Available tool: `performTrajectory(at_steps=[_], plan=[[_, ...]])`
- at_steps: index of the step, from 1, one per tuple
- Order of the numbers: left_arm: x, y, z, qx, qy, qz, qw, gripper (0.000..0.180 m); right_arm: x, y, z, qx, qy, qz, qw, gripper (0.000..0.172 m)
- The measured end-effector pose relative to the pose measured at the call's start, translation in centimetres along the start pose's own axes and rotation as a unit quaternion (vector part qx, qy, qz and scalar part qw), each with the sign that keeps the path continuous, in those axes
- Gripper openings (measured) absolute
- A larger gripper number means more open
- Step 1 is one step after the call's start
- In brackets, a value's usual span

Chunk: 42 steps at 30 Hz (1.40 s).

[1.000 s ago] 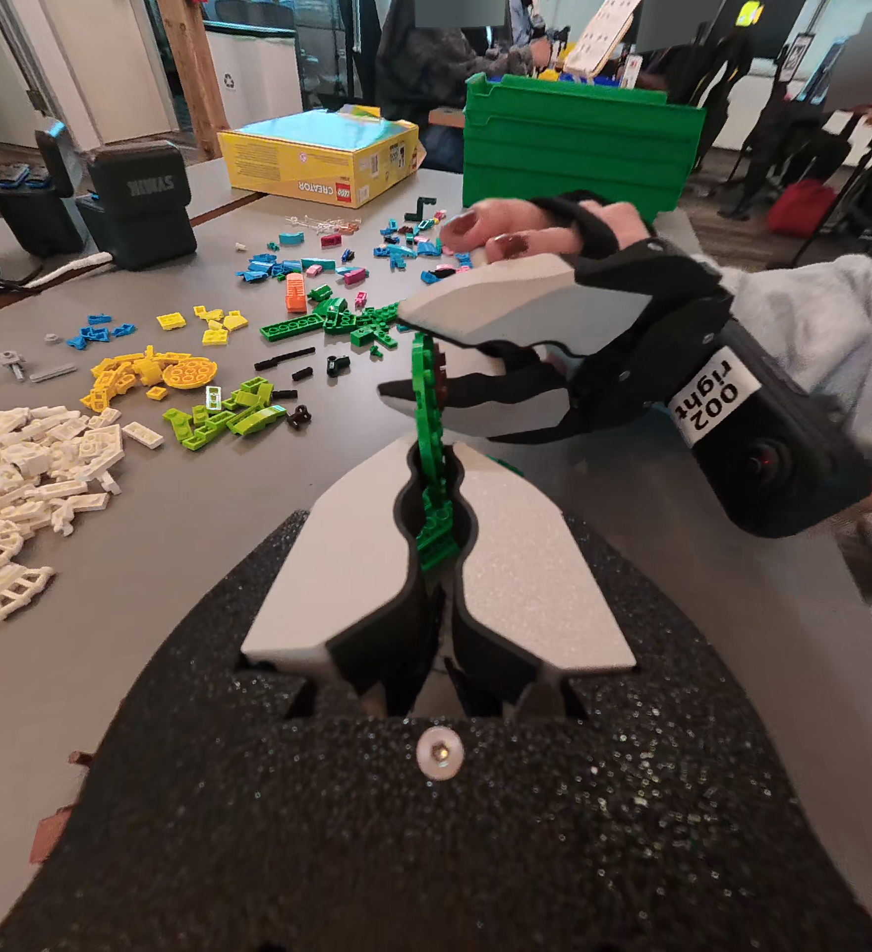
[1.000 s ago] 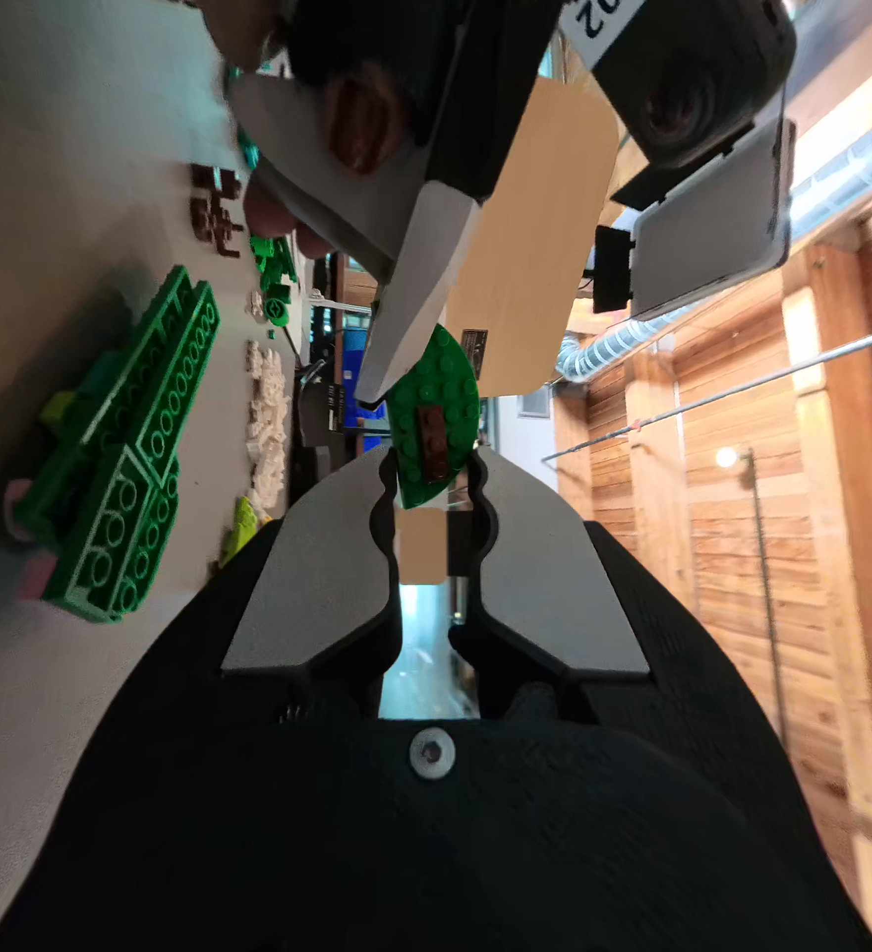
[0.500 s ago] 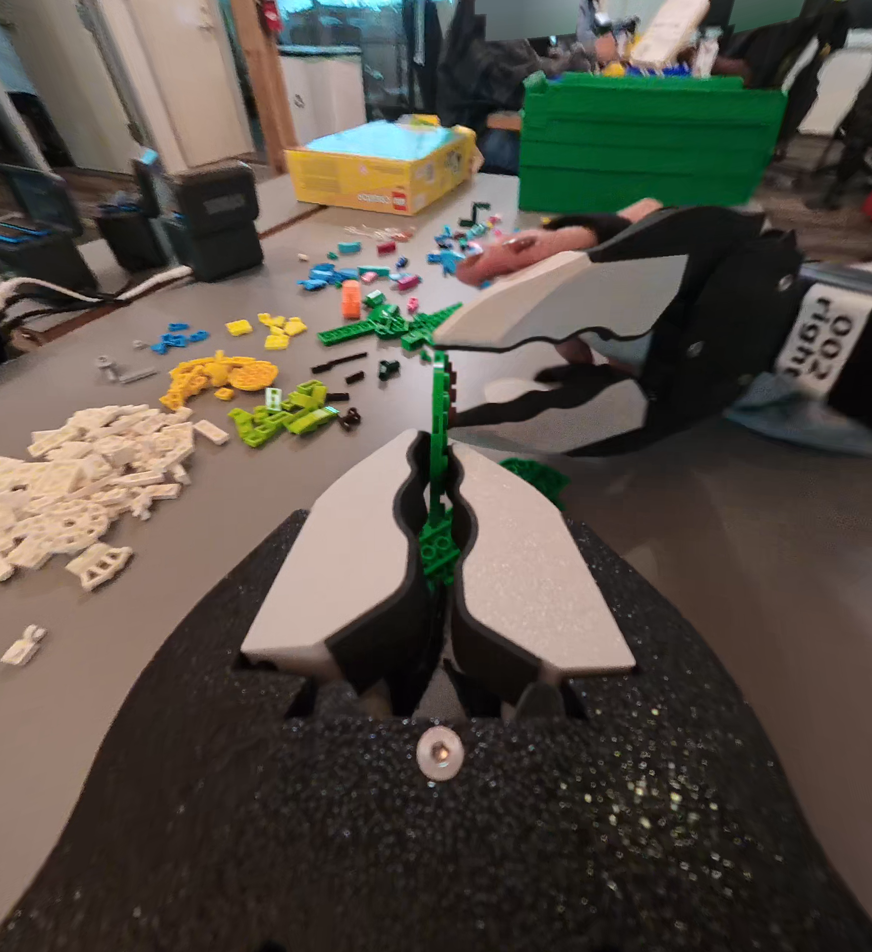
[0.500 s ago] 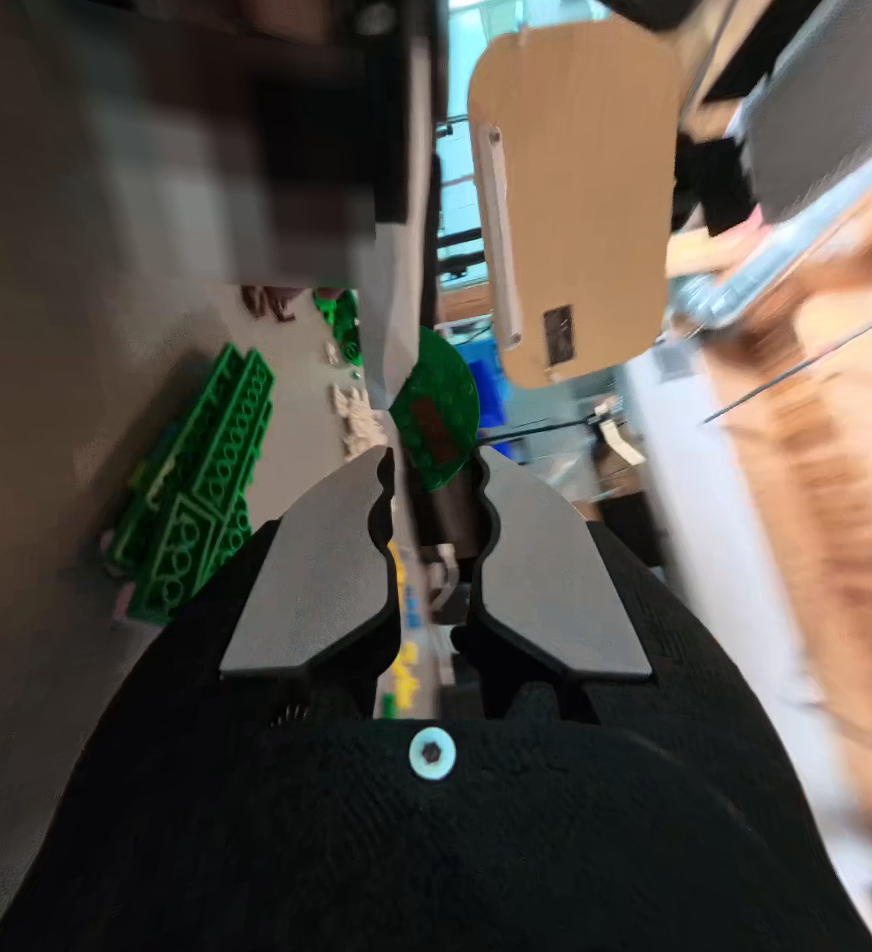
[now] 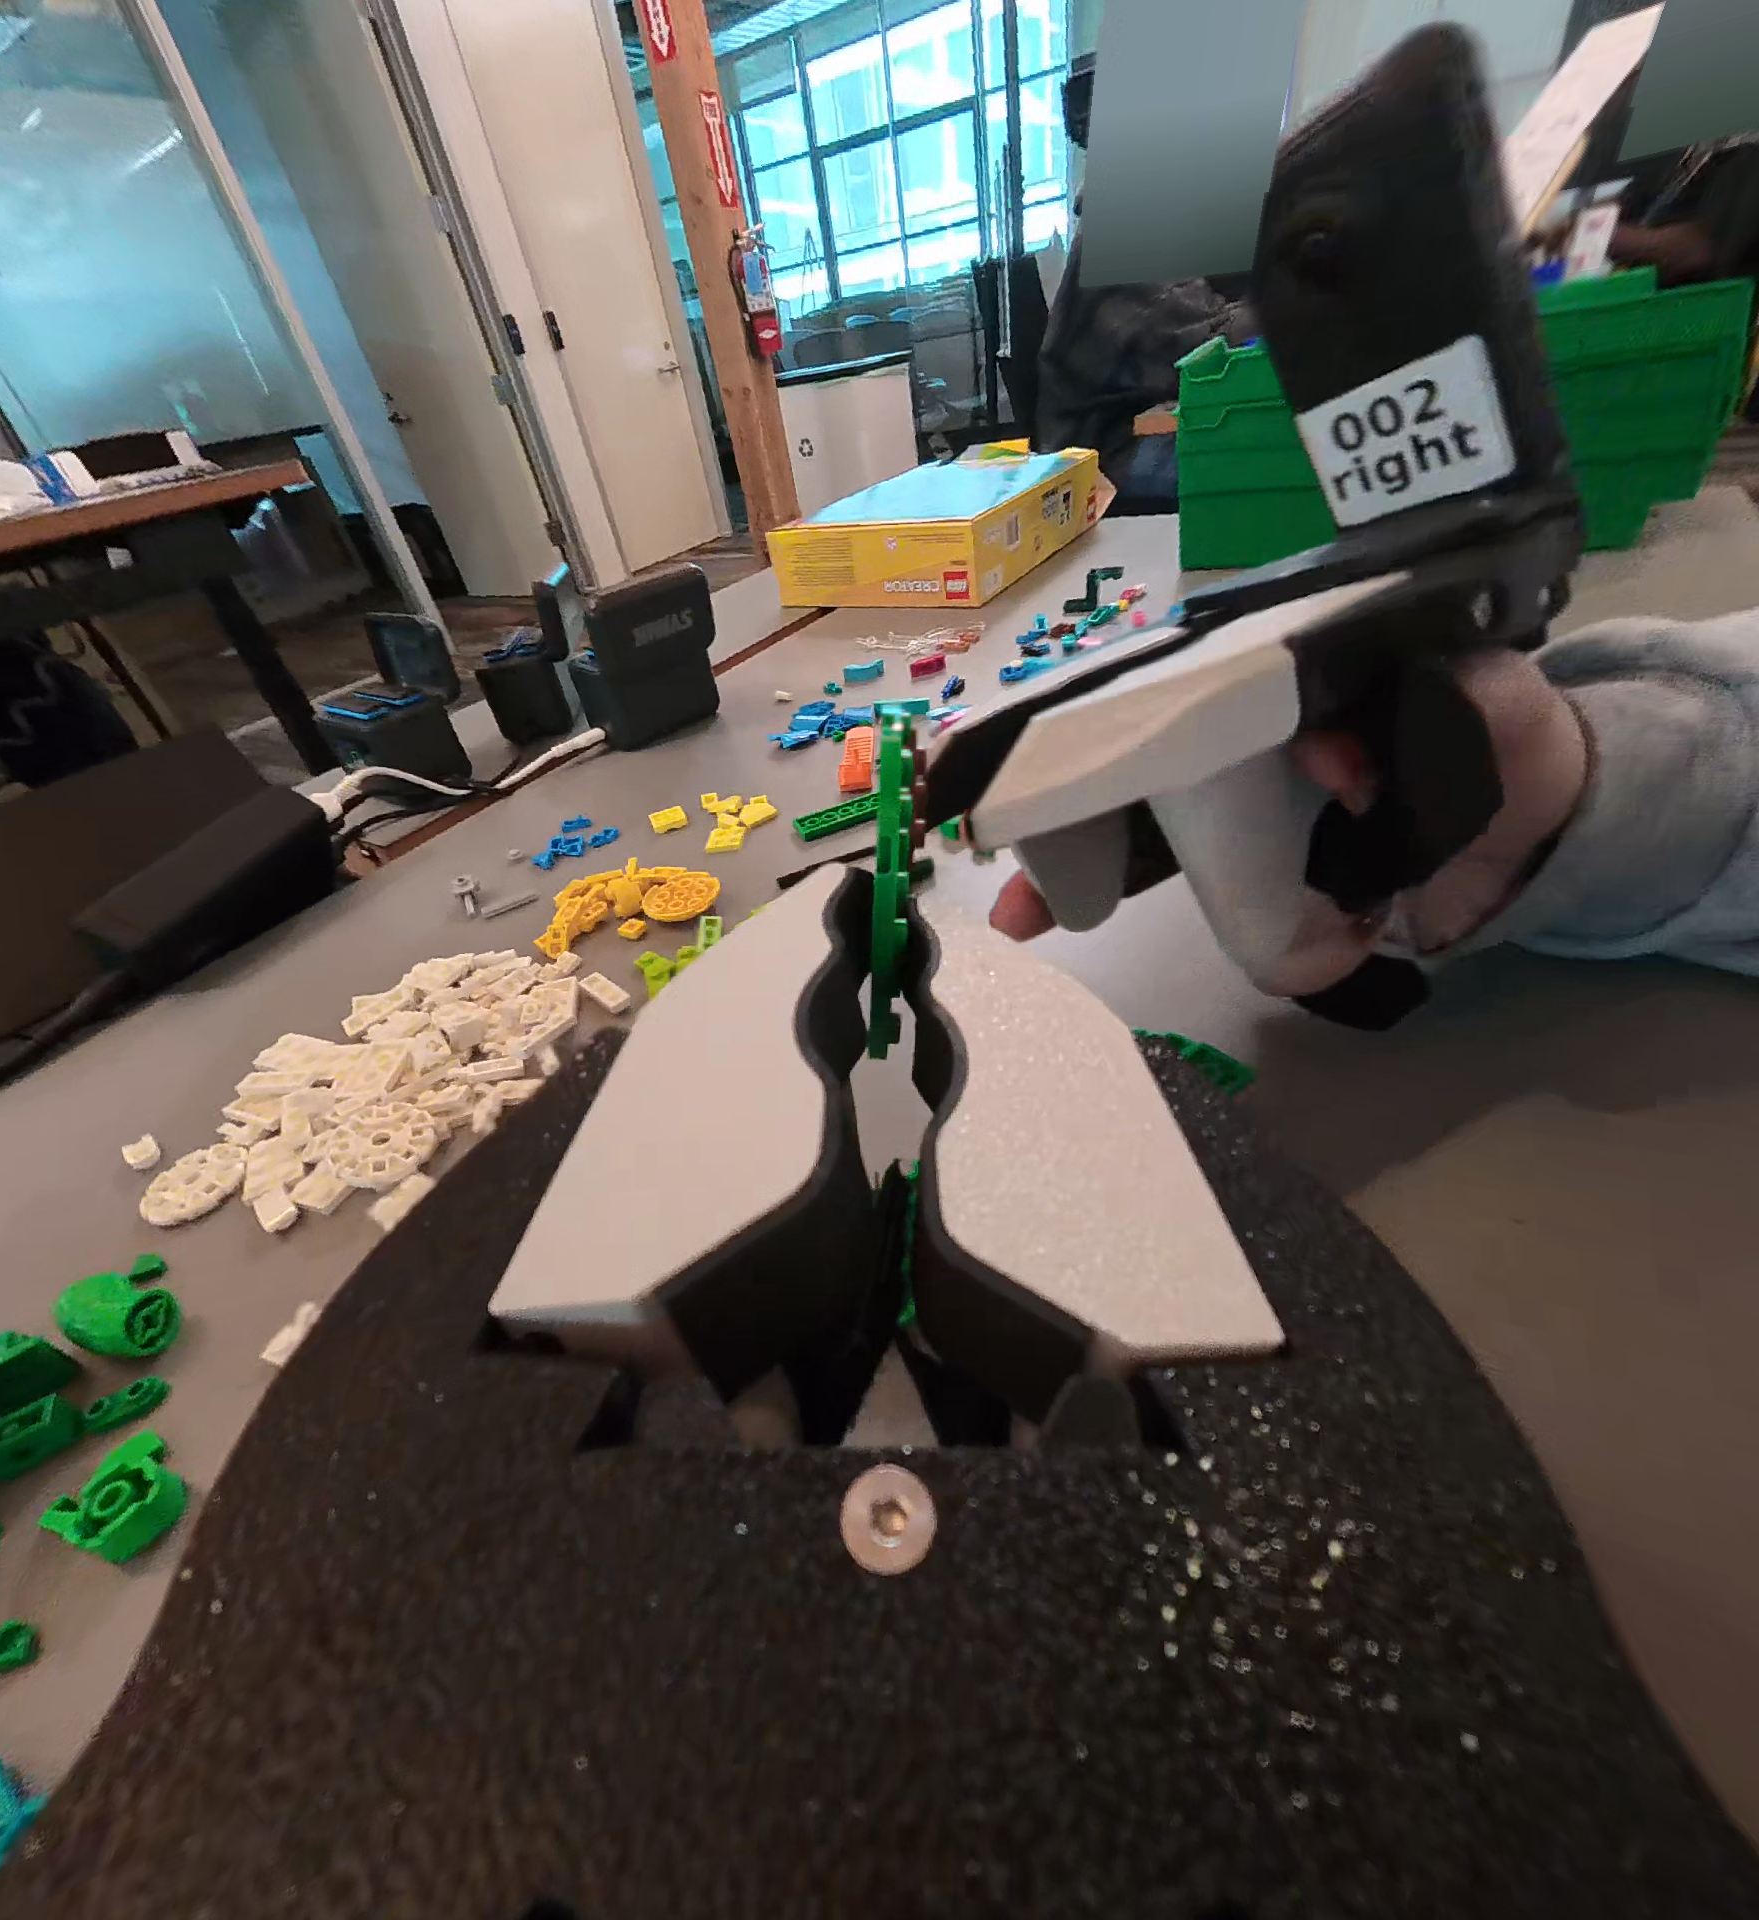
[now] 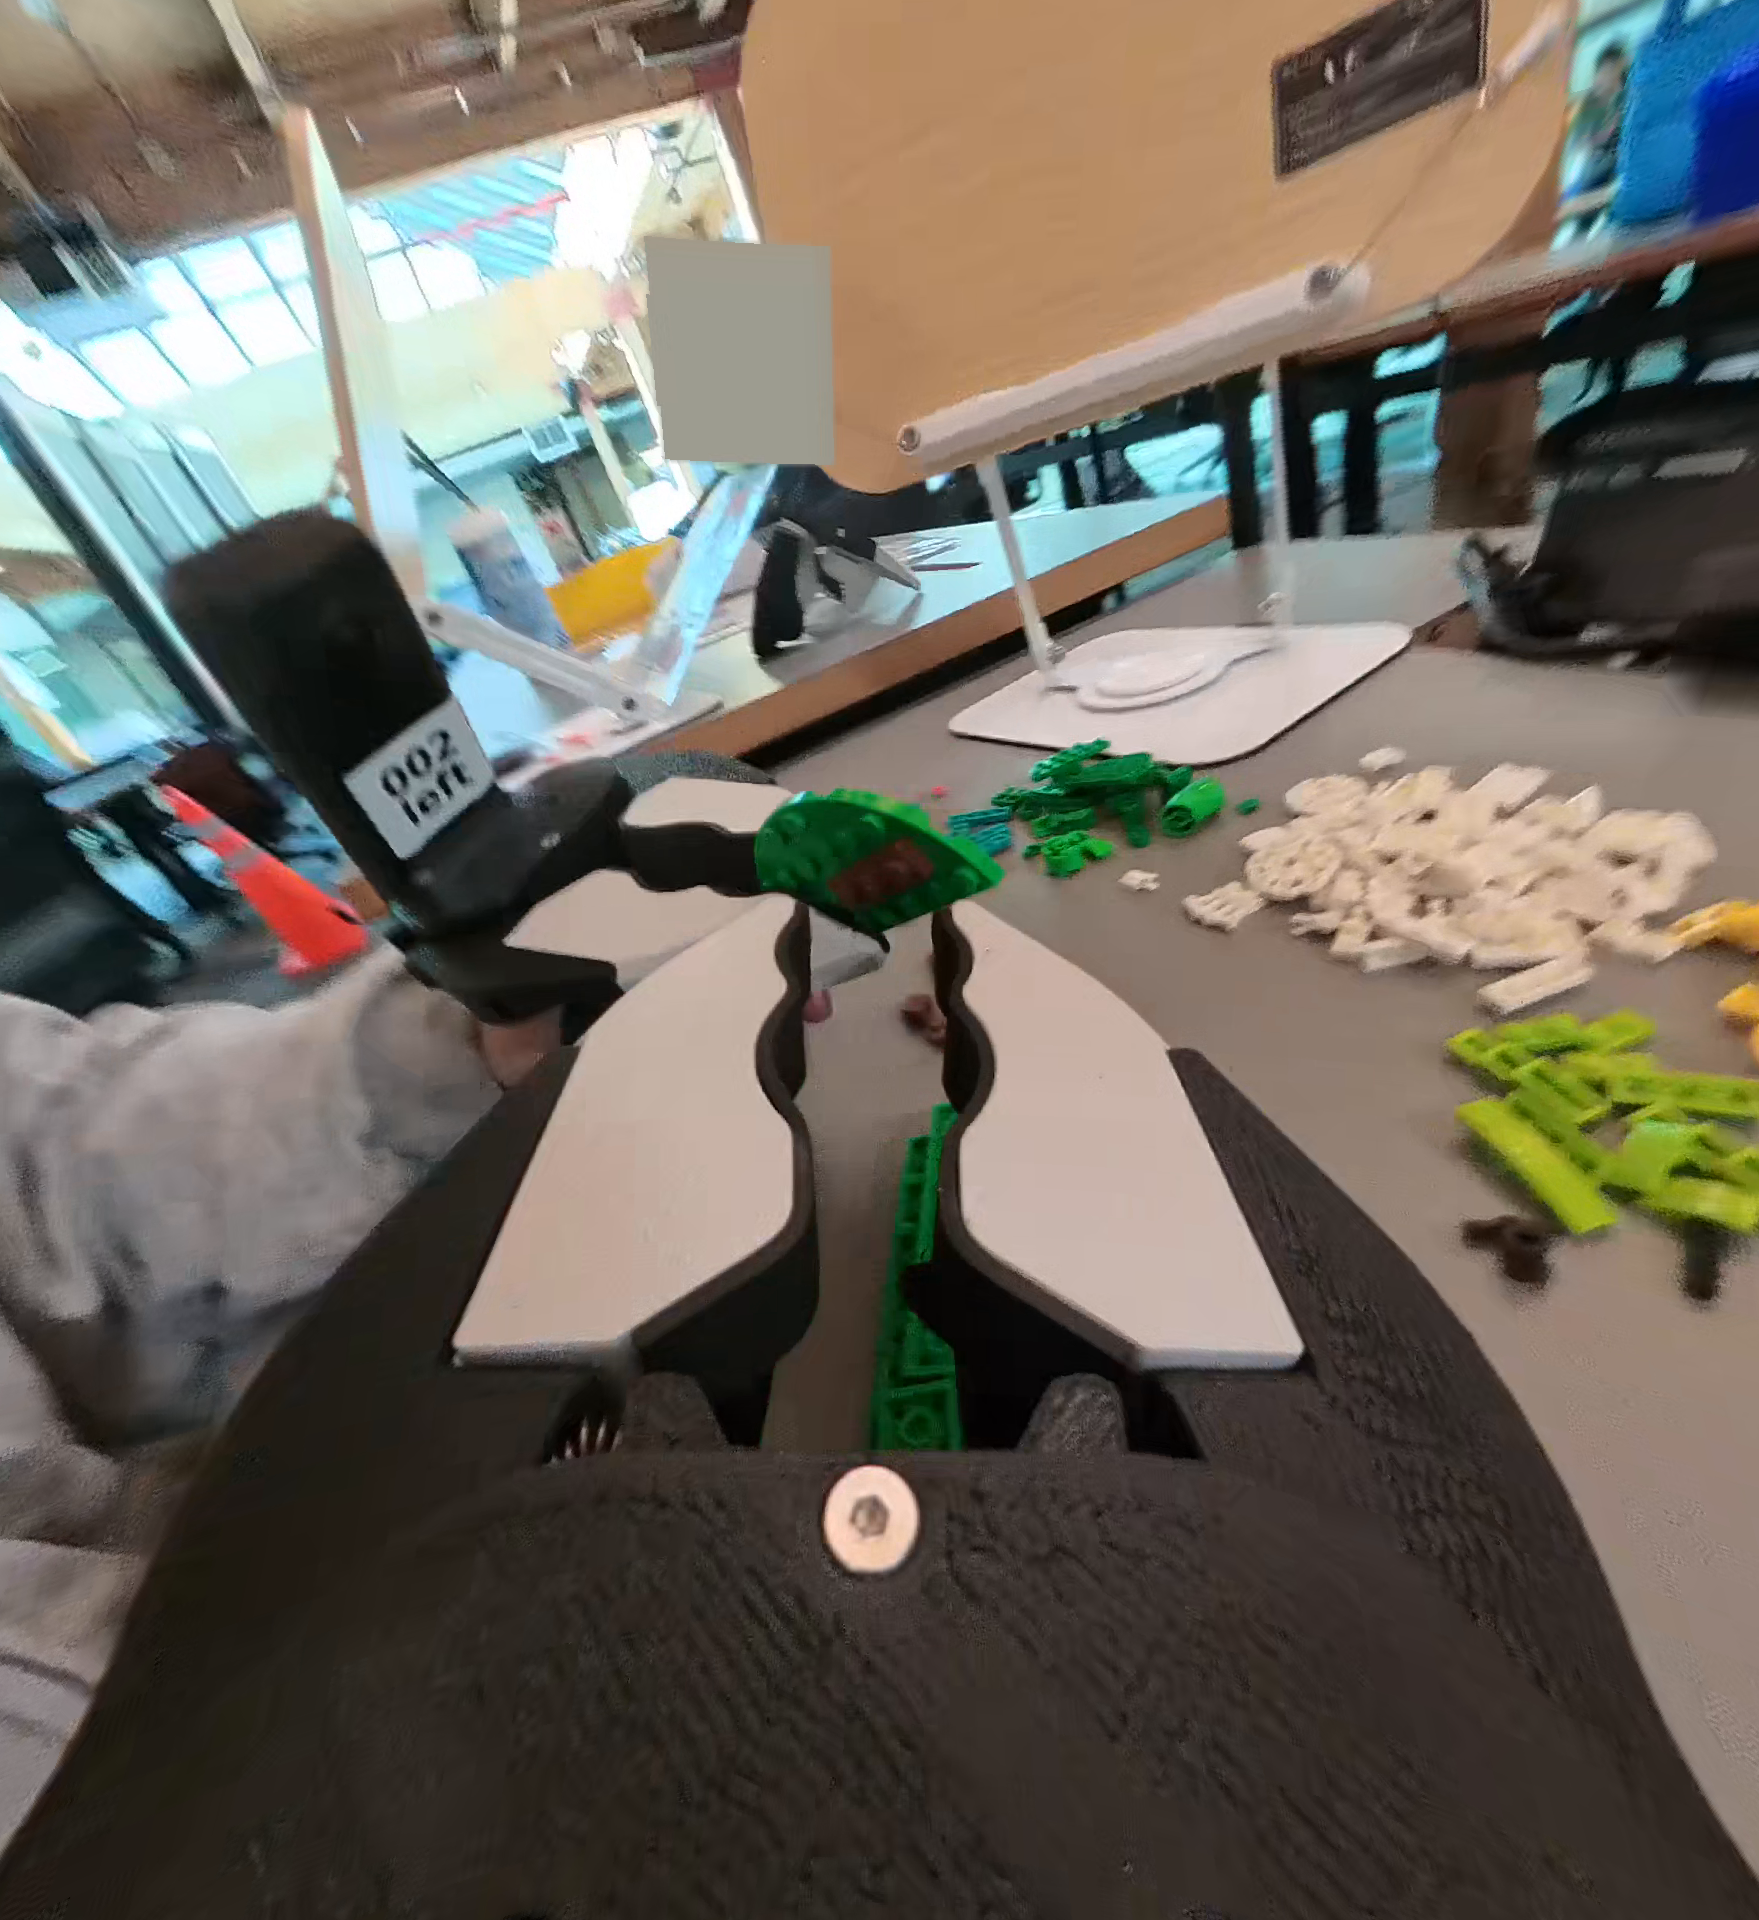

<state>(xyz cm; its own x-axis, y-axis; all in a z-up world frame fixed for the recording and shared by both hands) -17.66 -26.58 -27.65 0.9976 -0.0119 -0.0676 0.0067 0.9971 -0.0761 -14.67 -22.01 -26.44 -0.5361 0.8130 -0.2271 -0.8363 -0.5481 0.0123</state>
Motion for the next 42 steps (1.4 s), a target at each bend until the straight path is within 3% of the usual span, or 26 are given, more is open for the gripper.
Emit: performTrajectory(at_steps=[8,20,23,25,31,35,38,42], plan=[[0.2,0.0,-0.2,-0.011,0.128,0.045,0.991,0.005,0.9,-0.2,-0.3,0.018,0.202,0.072,0.977,0.016],[0.6,-0.5,0.2,0.0,0.204,0.035,0.978,0.006,0.1,-0.2,-0.4,0.04,0.228,0.106,0.967,0.012],[0.5,-0.5,0.2,-0.006,0.198,0.036,0.98,0.006,0.0,-0.2,-0.4,0.035,0.193,0.089,0.976,0.013],[0.1,-0.4,0.0,-0.022,0.203,0.048,0.978,0.006,0.0,-0.2,-0.5,0.024,0.157,0.07,0.985,0.0],[-0.1,-0.4,-0.1,-0.032,0.178,0.05,0.982,0.005,-0.1,-0.2,-0.5,0.011,0.04,0.018,0.999,0.0],[-0.2,-0.2,-0.2,-0.036,0.051,0.025,0.998,0.005,0.3,-0.4,-0.2,0.002,-0.1,-0.045,0.994,0.0],[-0.9,-0.1,-0.6,-0.042,-0.06,0.001,0.997,0.005,0.7,-0.7,0.0,-0.011,-0.231,-0.099,0.968,0.026],[-0.6,0.1,-0.9,-0.052,-0.131,-0.034,0.989,0.005,0.5,-0.3,-0.6,-0.031,-0.292,-0.123,0.948,0.032]])
Point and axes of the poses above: each gripper's, where its closed fingertips meet, y out along the fingers, z out of its top, x = y × z across the jaws, the point moved 3 cm from there along -y, back along the fingers, and after that the axes turned 5 degrees about -y, right-handed, at the moved point
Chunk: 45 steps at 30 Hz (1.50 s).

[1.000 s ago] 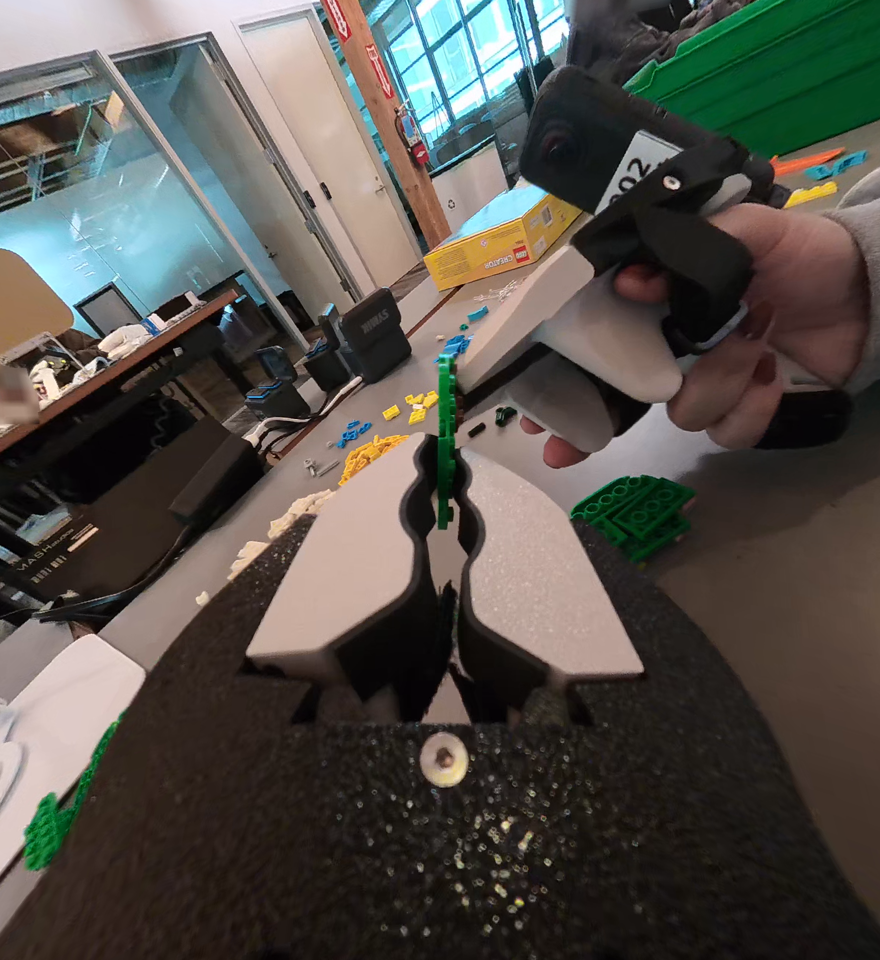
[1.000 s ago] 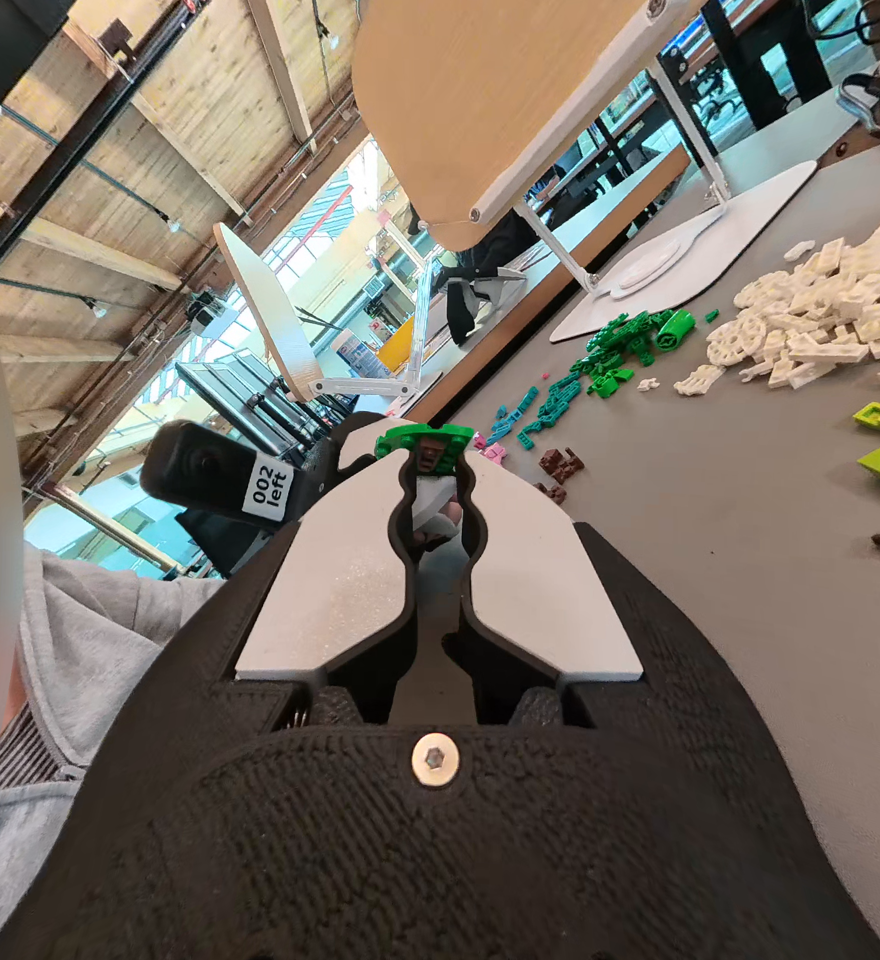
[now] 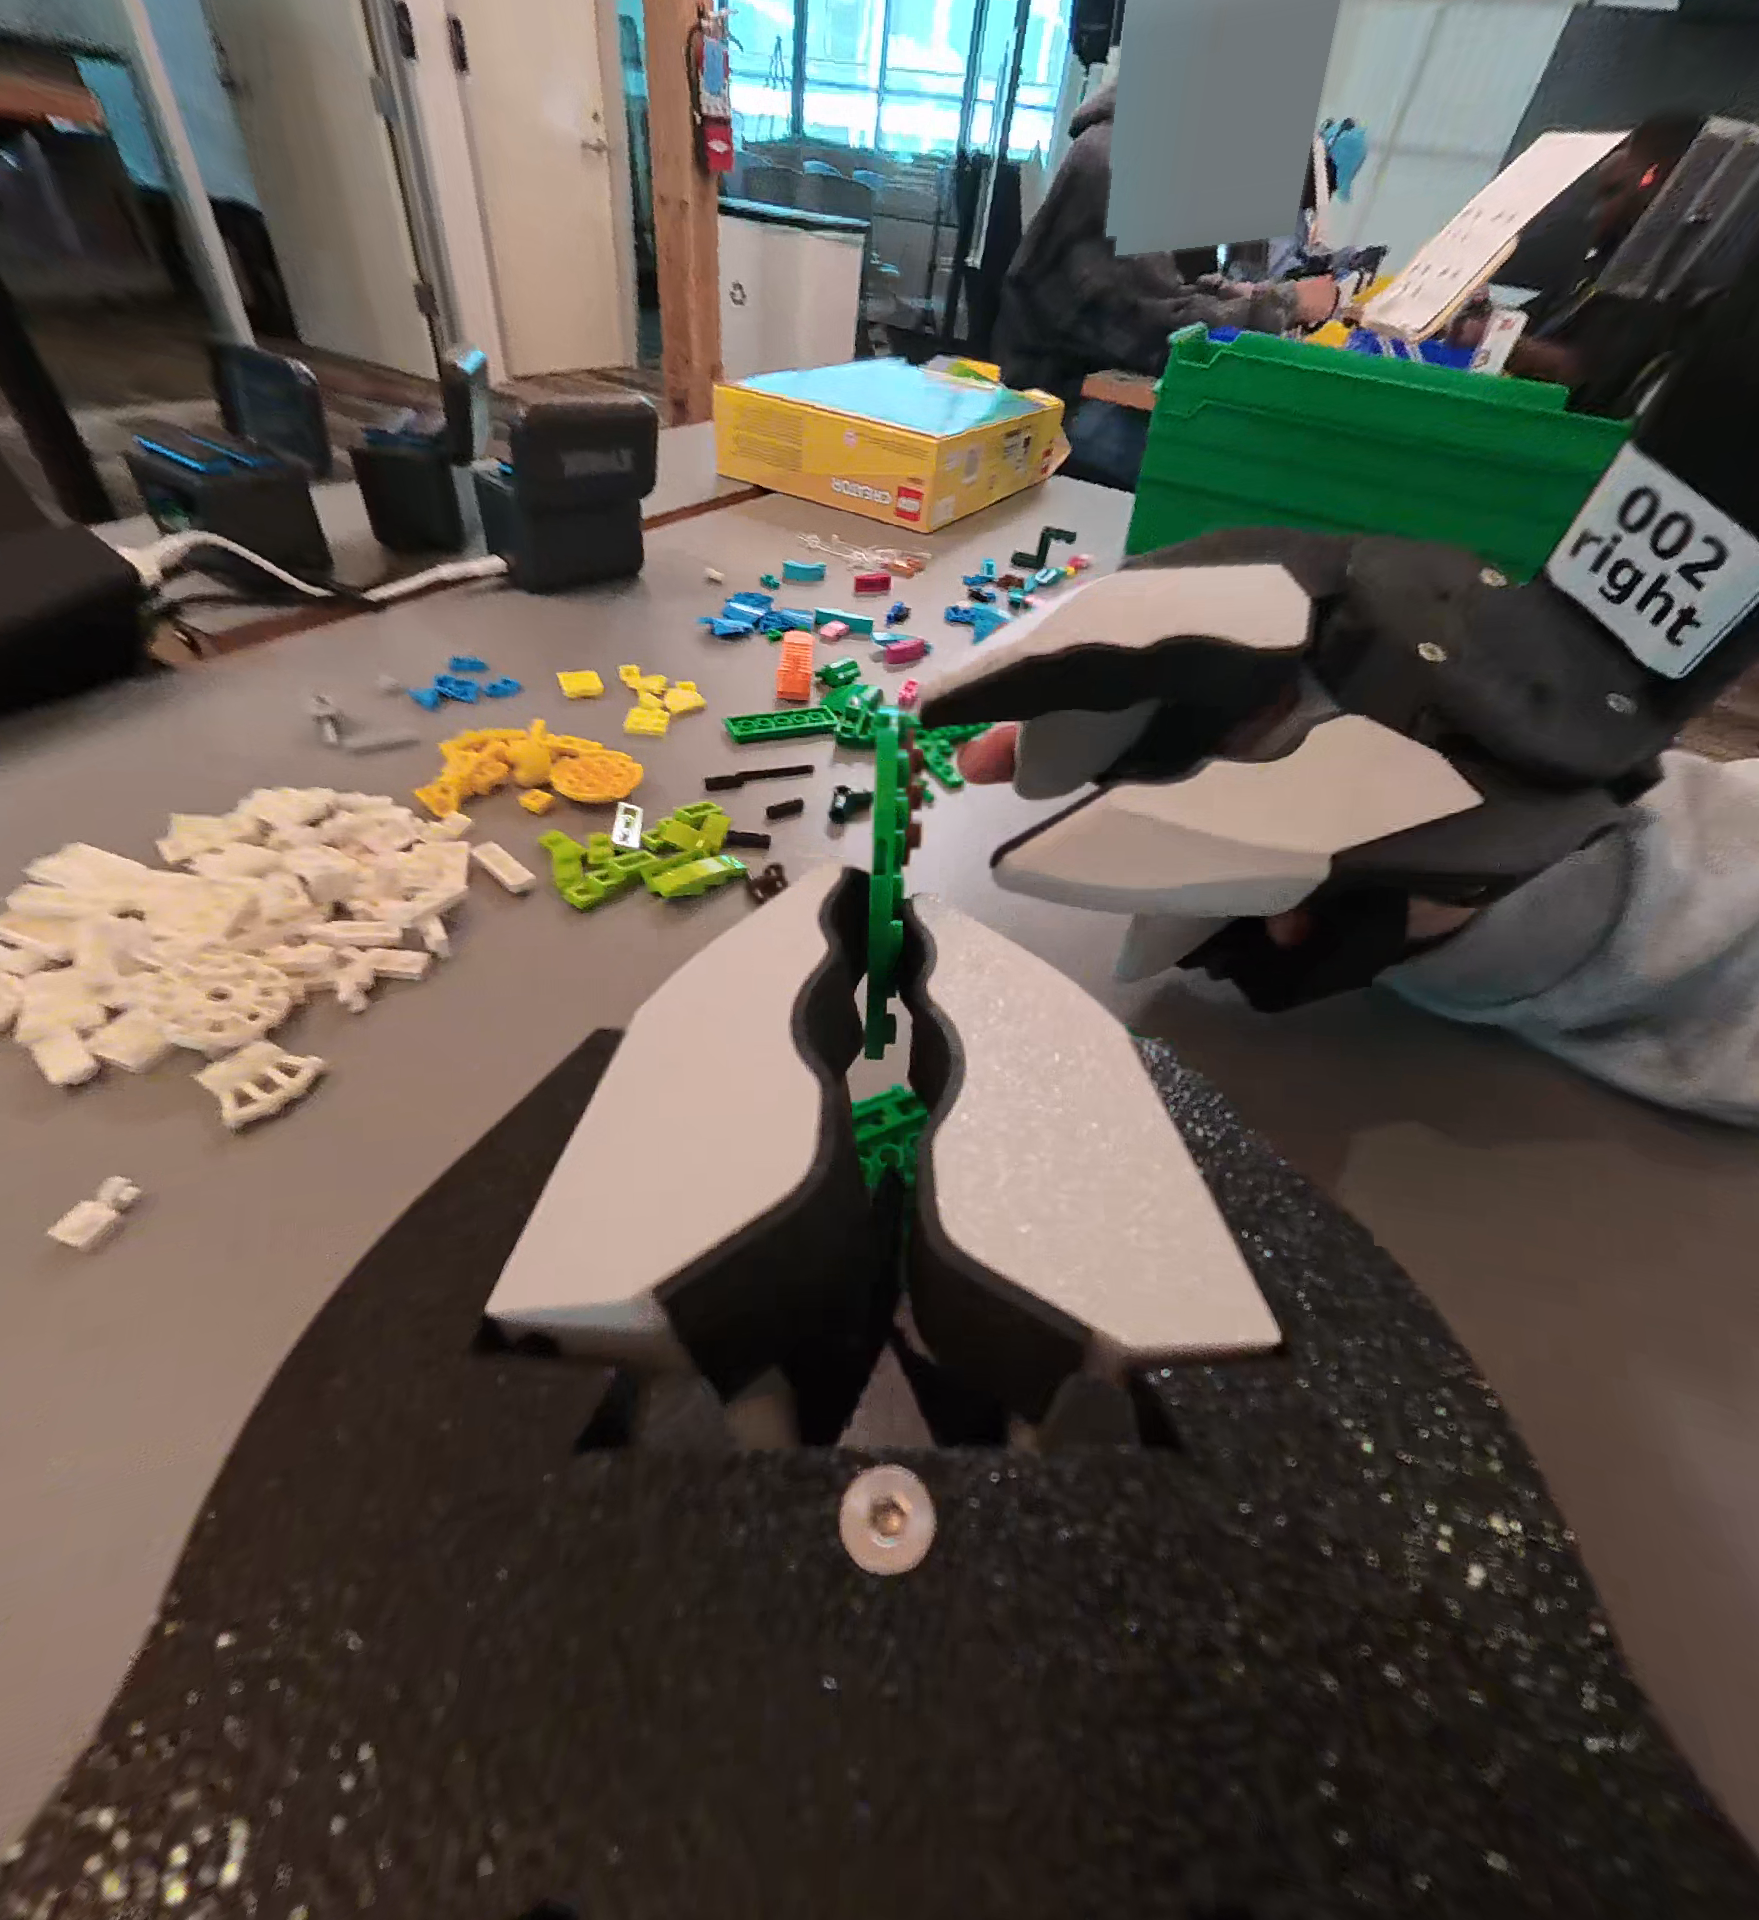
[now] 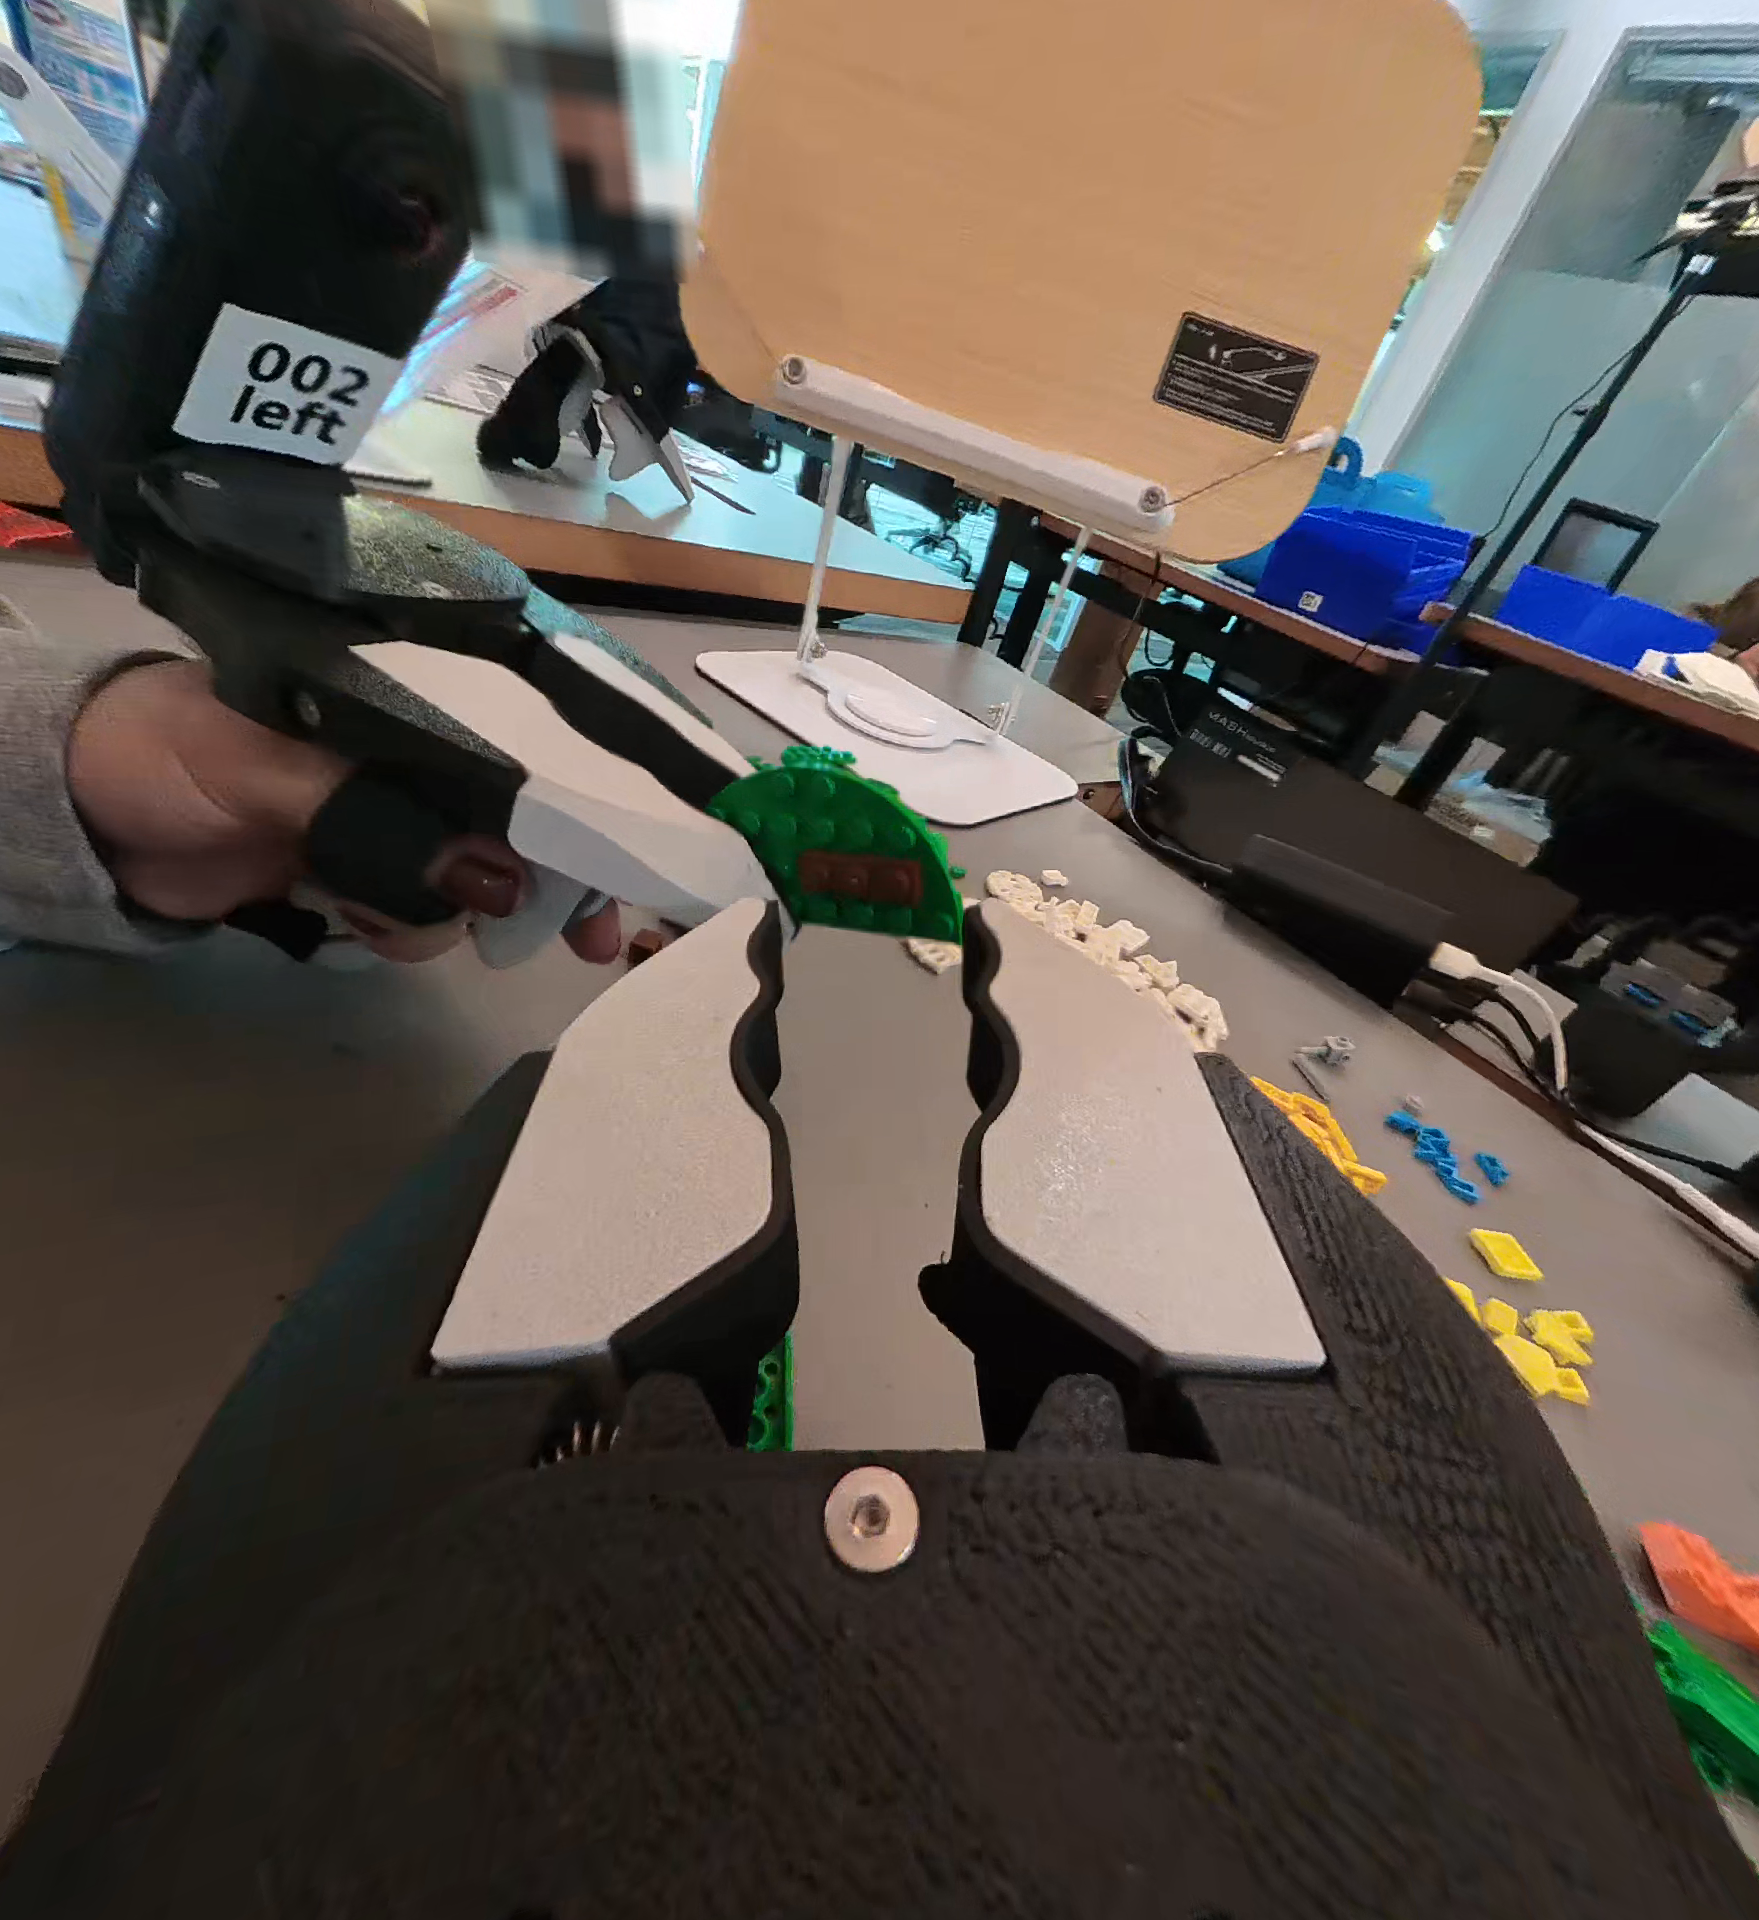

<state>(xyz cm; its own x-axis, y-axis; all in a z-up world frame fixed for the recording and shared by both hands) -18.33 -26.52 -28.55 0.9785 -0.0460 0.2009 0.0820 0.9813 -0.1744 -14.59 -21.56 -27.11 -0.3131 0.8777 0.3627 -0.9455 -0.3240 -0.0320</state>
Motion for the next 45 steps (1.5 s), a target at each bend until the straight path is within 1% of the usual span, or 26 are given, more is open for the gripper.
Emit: performTrajectory(at_steps=[4,10,13,16,17,21,25,31,34,36,41,43,45], plan=[[1.0,0.7,-0.7,-0.023,-0.005,-0.02,1.0,0.005,0.0,0.1,-0.2,-0.011,-0.006,-0.004,1.0,0.032],[1.3,0.9,-1.0,-0.028,-0.036,-0.035,0.998,0.005,-0.1,0.1,-0.6,-0.029,-0.01,0.021,0.999,0.03],[1.3,0.9,-1.0,-0.026,-0.036,-0.03,0.999,0.005,0.0,0.1,-0.6,-0.038,-0.023,0.014,0.999,0.031],[1.0,1.0,-1.0,-0.027,-0.044,-0.017,0.999,0.005,0.1,0.3,-0.8,-0.057,-0.01,0.001,0.998,0.029],[0.9,1.0,-1.0,-0.029,-0.039,-0.008,0.999,0.005,0.1,0.4,-0.9,-0.063,-0.002,-0.004,0.998,0.029],[0.9,0.9,-0.9,-0.031,0.021,0.024,0.999,0.005,0.0,0.4,-0.9,-0.071,0.024,-0.009,0.997,0.028],[1.1,0.8,-0.9,-0.036,0.04,0.015,0.998,0.005,-0.1,0.3,-0.8,-0.075,0.012,0.005,0.997,0.027],[1.4,0.7,-1.5,-0.063,0.081,-0.003,0.995,0.006,-0.3,0.0,-1.2,-0.078,-0.004,0.068,0.995,0.026],[1.2,0.5,-1.5,-0.068,0.094,-0.006,0.993,0.004,-0.3,-0.5,-1.3,-0.076,-0.025,0.089,0.993,0.019],[1.5,0.5,-1.4,-0.063,0.081,-0.021,0.995,0.005,-0.3,-0.7,-1.1,-0.066,-0.022,0.1,0.993,0.017],[1.7,0.6,-1.3,-0.055,0.043,-0.036,0.997,0.005,-0.1,-0.7,-0.7,-0.046,-0.001,0.098,0.994,0.018],[1.5,0.8,-1.2,-0.047,0.039,-0.023,0.998,0.005,0.0,-0.5,-0.7,-0.042,0.031,0.091,0.995,0.02],[1.4,1.0,-1.3,-0.042,0.058,0.003,0.997,0.005,0.2,-0.3,-0.9,-0.045,0.055,0.081,0.994,0.023]])
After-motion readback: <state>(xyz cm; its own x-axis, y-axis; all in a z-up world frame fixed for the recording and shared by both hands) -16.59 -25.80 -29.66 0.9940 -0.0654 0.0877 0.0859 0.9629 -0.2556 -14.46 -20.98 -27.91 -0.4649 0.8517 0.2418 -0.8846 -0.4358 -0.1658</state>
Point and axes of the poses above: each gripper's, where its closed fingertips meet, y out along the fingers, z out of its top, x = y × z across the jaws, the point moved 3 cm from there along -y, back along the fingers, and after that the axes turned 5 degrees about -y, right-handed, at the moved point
